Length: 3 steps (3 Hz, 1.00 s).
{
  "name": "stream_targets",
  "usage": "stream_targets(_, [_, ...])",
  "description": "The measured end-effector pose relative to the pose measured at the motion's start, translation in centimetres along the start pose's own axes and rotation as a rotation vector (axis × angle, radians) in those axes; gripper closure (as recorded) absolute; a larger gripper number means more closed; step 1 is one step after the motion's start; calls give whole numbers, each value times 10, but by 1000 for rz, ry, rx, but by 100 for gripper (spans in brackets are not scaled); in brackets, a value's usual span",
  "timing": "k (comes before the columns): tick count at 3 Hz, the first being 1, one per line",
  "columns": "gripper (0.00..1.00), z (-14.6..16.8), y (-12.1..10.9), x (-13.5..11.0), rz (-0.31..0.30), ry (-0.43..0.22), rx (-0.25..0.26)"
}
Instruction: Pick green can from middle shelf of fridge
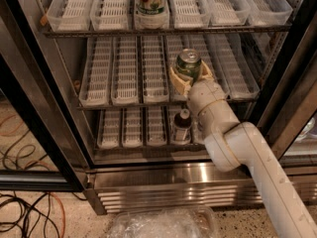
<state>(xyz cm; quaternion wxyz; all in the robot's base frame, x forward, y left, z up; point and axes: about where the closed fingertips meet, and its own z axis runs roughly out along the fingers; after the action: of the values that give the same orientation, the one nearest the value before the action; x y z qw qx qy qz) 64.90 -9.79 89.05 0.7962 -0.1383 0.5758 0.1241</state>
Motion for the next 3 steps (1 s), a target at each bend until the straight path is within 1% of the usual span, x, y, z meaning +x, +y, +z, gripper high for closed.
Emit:
stream_targets(1, [100,-13,5,-12,6,6,-65])
stream_targets(2, [100,-29,16,-20,25,31,-148])
stream_targets(3, [100,-45,37,-22,49,75,-250])
